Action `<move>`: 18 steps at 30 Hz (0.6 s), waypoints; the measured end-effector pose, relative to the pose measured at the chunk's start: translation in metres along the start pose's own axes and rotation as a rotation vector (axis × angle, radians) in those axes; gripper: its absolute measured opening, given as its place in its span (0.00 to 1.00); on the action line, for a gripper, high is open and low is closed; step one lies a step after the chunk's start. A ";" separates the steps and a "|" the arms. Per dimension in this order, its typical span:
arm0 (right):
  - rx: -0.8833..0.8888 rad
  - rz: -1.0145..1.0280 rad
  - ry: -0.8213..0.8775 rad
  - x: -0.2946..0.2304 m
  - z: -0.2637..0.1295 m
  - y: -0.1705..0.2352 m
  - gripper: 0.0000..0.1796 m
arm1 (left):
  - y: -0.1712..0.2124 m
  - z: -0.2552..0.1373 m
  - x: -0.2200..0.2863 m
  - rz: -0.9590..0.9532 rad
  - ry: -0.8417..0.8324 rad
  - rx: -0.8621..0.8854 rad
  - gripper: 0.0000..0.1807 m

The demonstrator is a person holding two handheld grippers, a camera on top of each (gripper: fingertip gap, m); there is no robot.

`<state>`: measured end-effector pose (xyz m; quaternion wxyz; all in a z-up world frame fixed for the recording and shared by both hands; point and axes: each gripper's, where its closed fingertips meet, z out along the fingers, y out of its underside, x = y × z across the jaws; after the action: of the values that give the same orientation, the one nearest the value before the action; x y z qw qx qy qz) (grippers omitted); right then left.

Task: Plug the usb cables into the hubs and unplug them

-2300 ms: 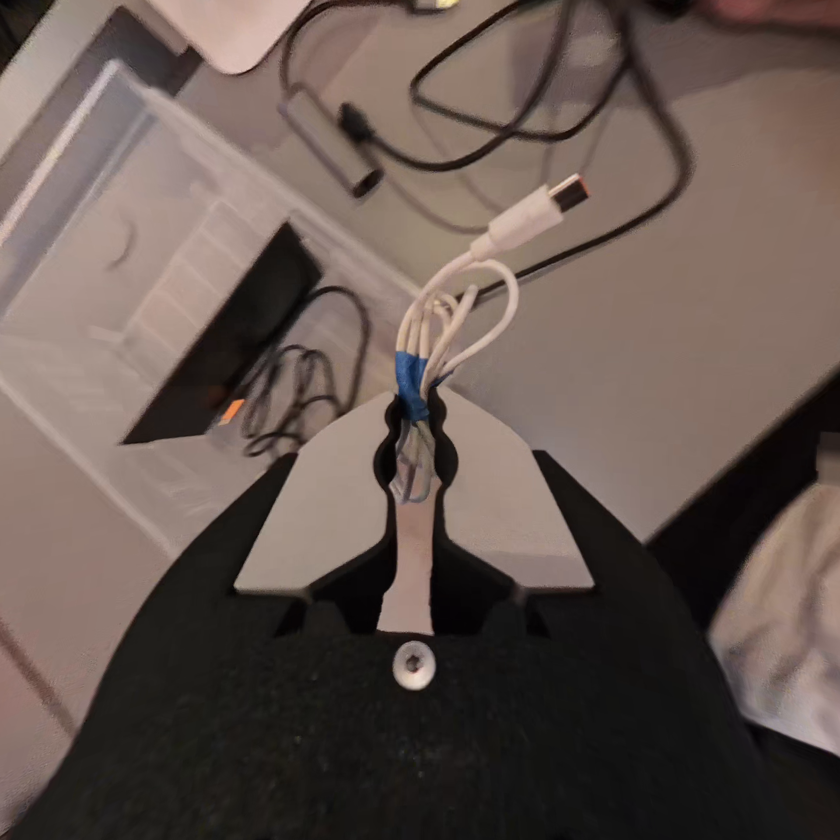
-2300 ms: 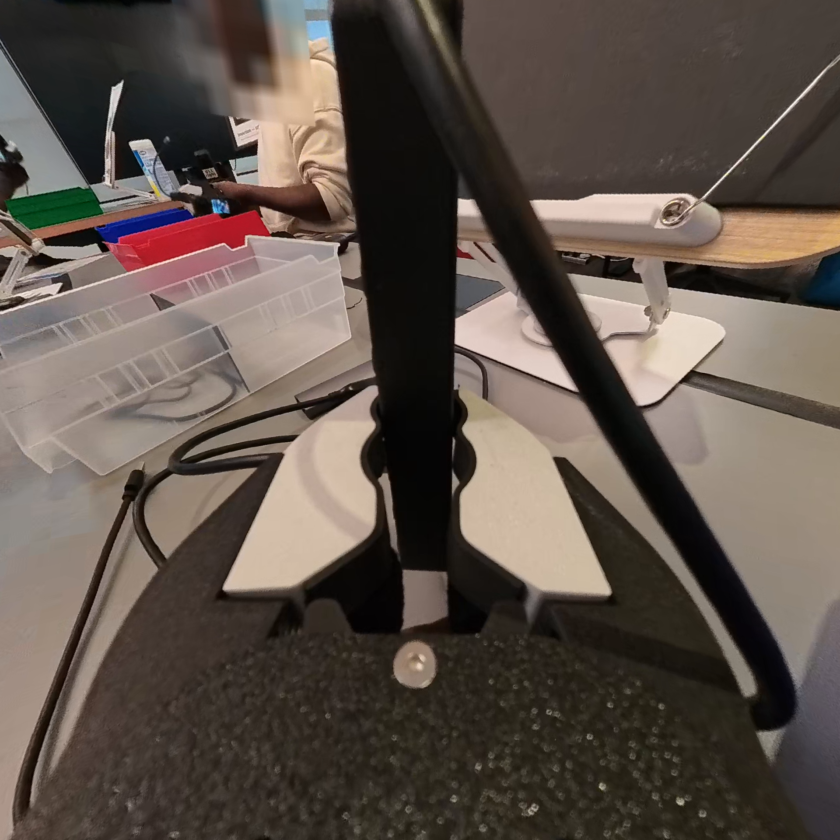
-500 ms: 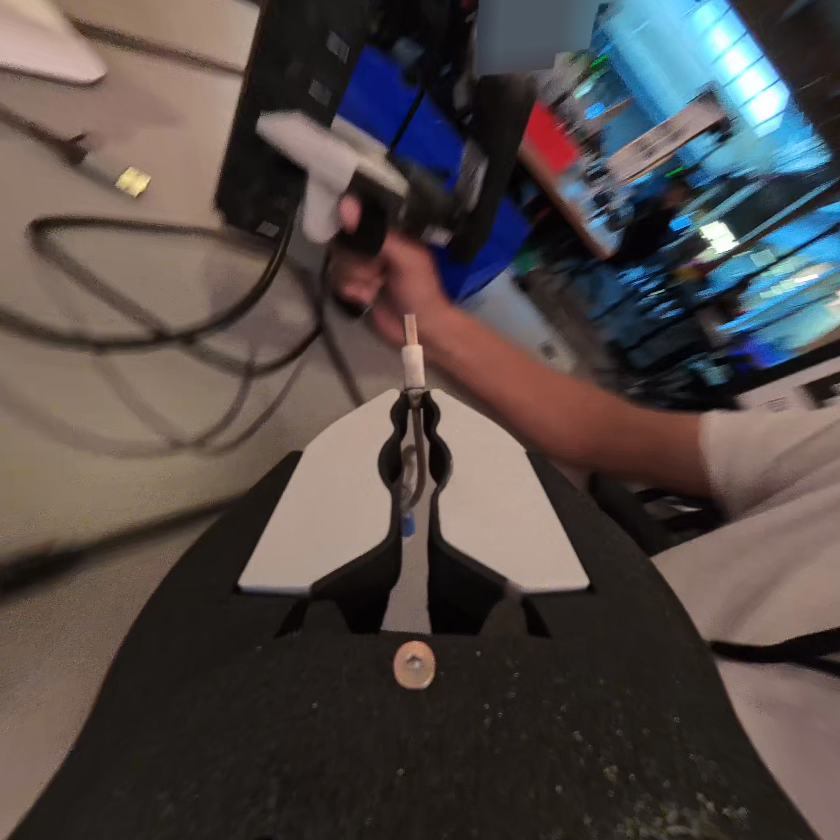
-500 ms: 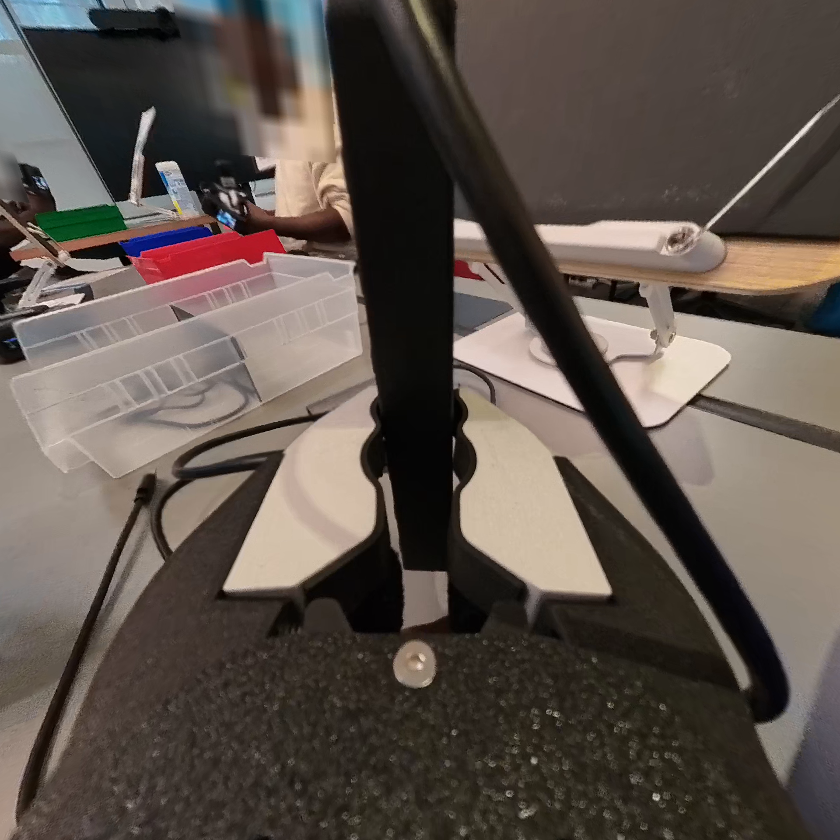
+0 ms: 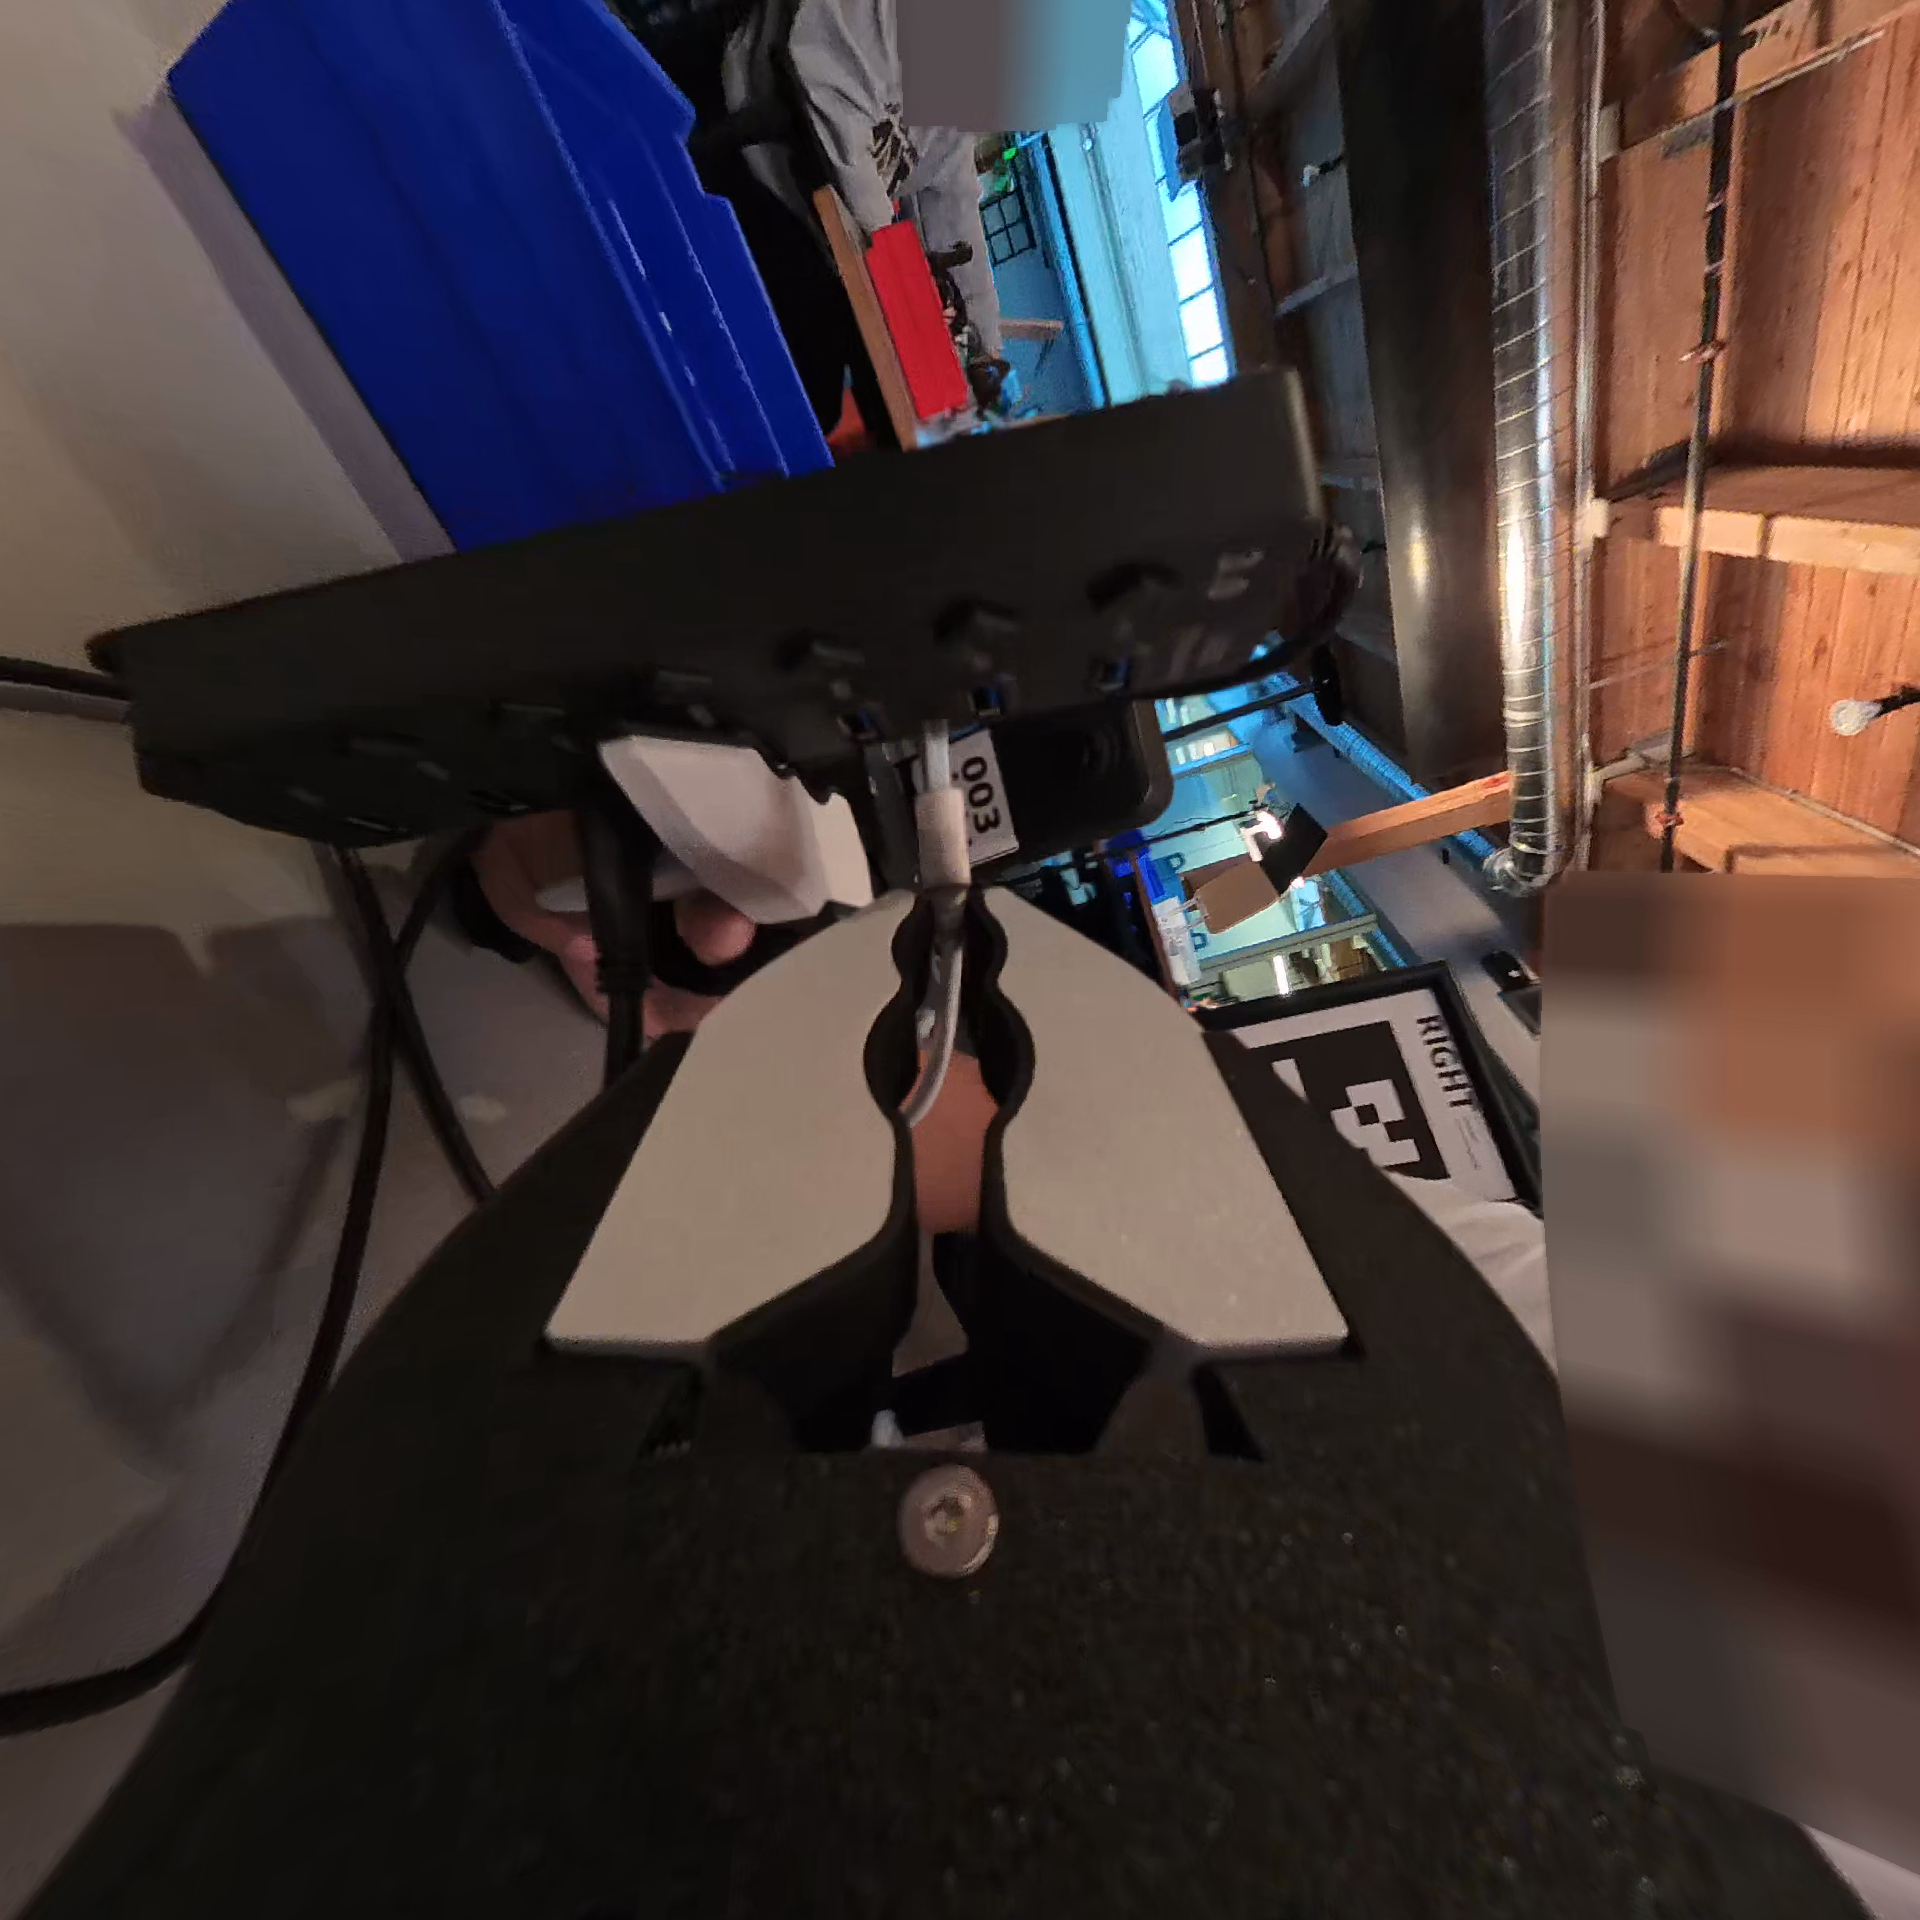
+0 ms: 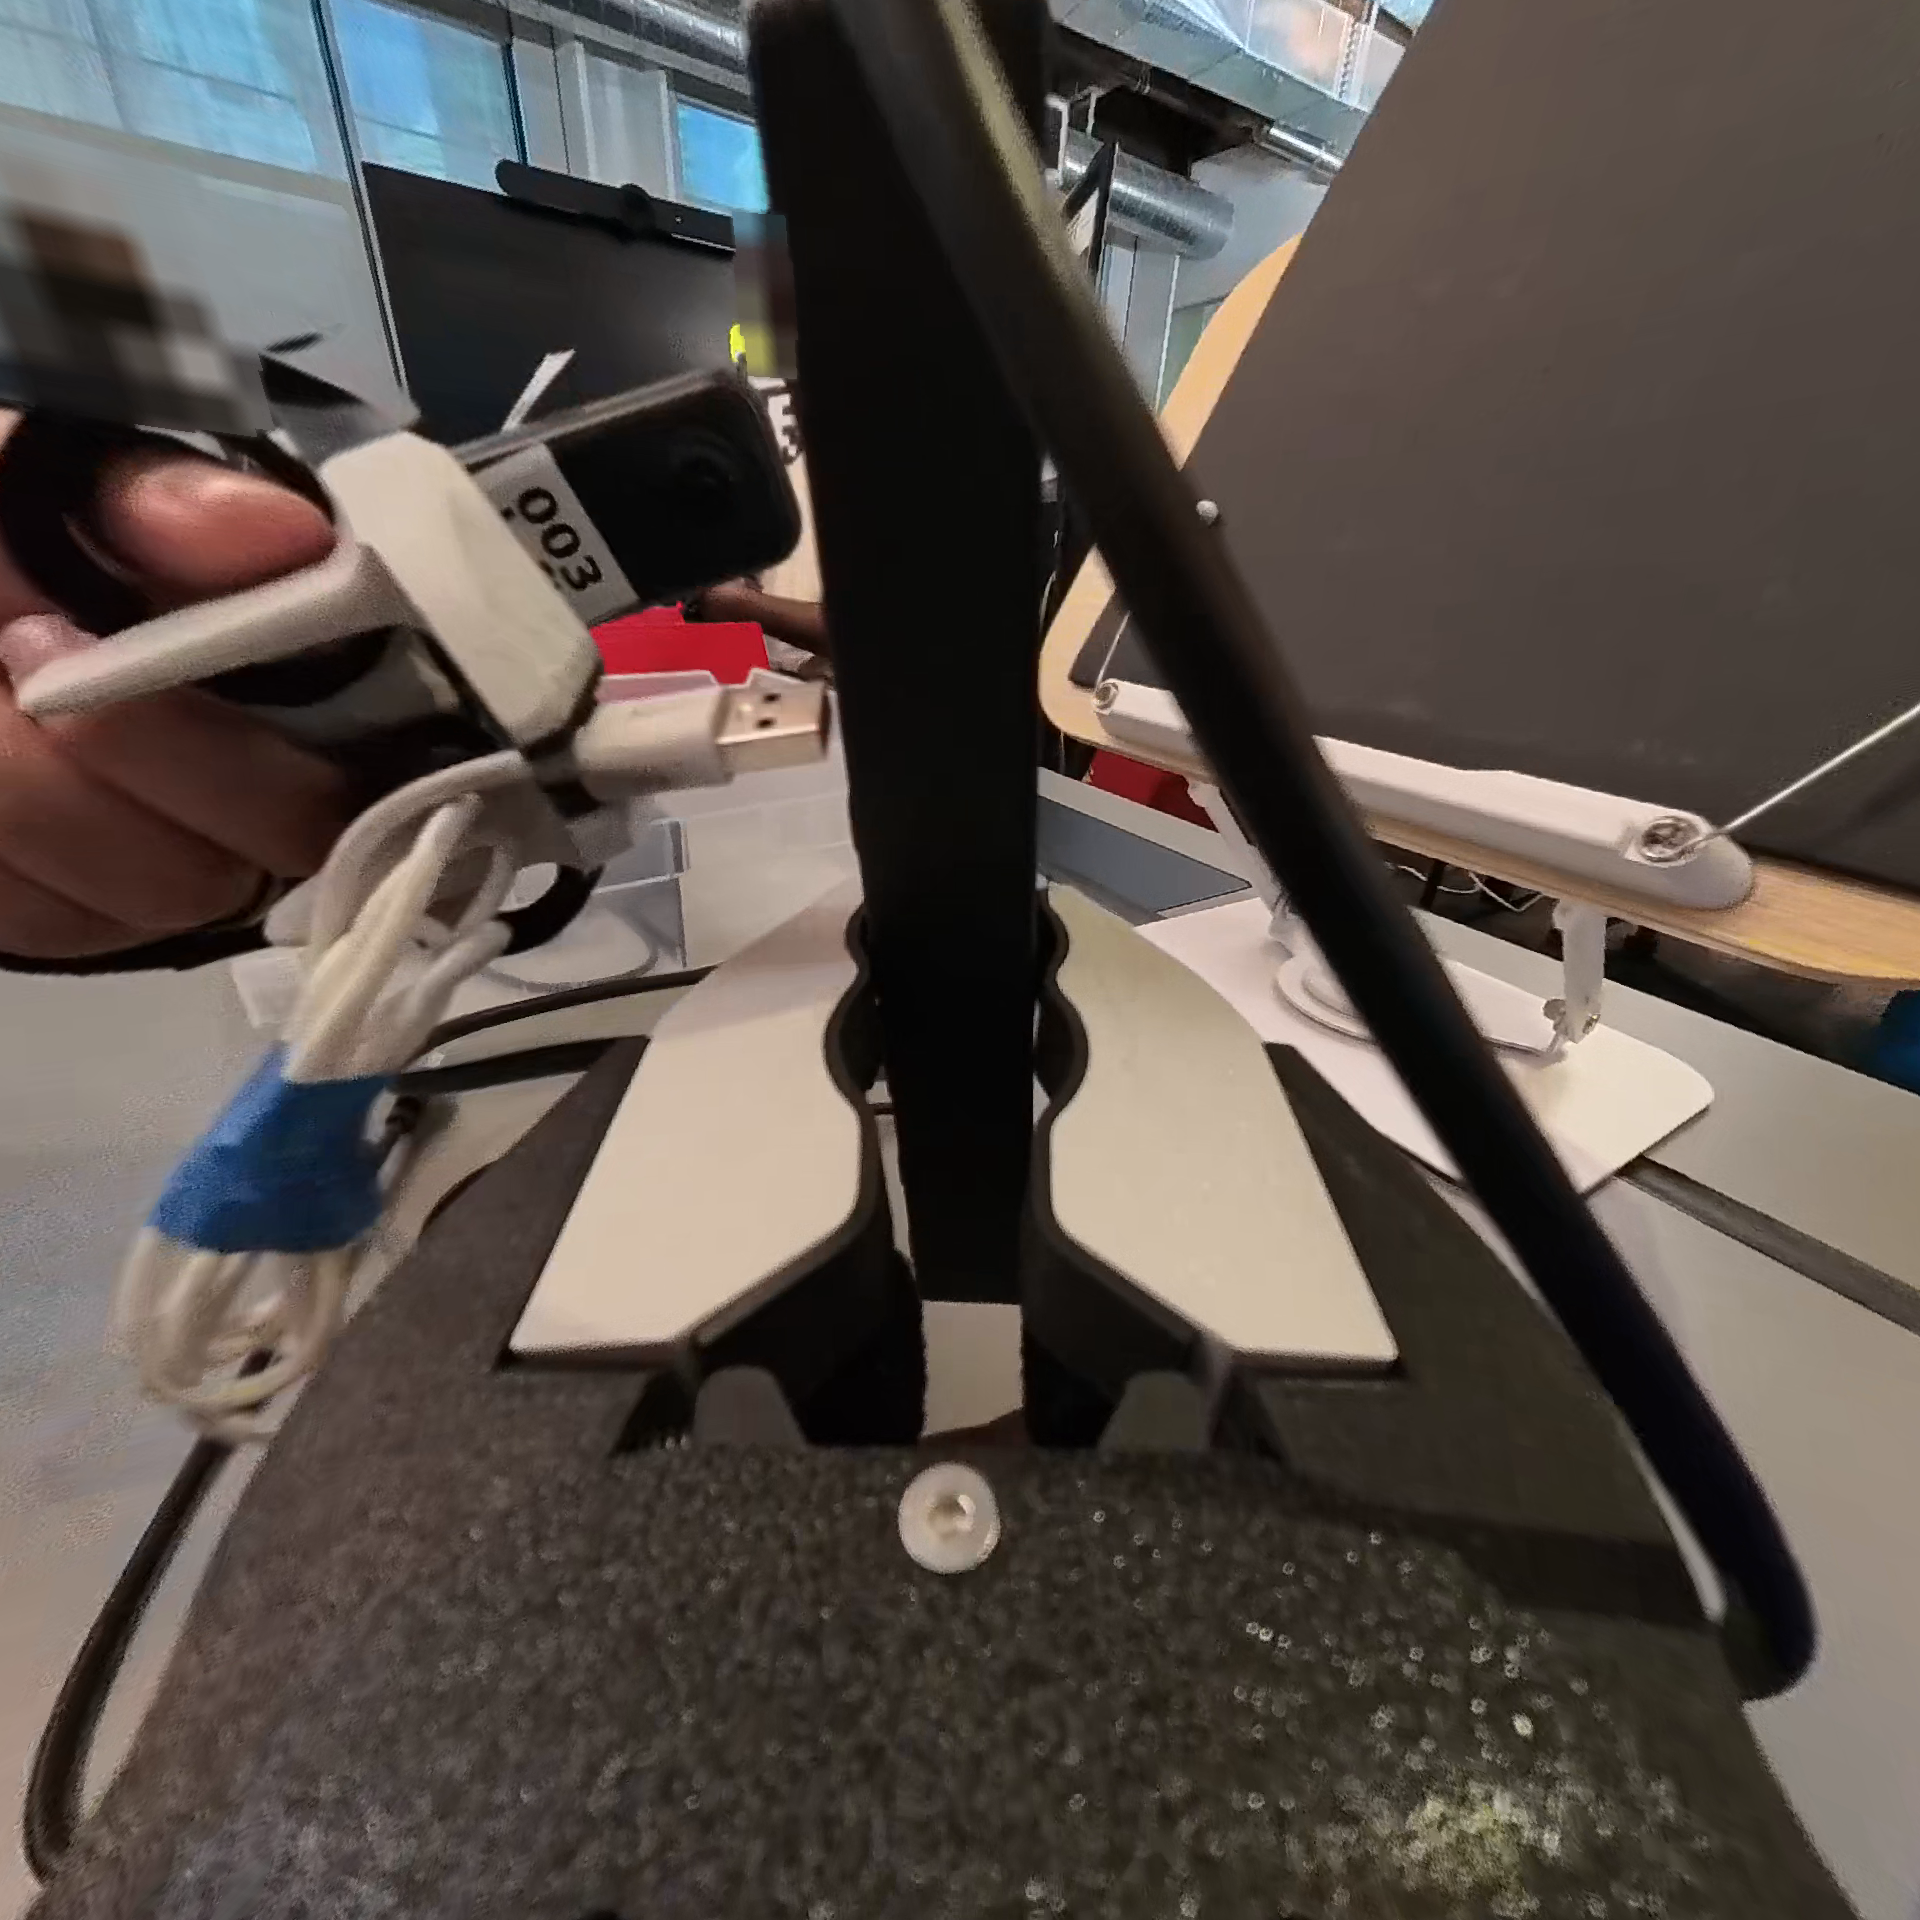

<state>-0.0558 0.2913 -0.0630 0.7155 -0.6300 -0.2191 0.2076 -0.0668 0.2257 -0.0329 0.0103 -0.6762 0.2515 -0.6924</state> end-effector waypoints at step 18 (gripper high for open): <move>-0.031 -0.018 0.001 -0.001 0.003 0.005 0.14 | -0.005 -0.005 -0.015 -0.067 0.042 0.028 0.03</move>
<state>-0.0591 0.2939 -0.0680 0.7075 -0.6392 -0.2277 0.1974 -0.0685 0.2373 -0.0446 -0.0088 -0.6694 0.2190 -0.7098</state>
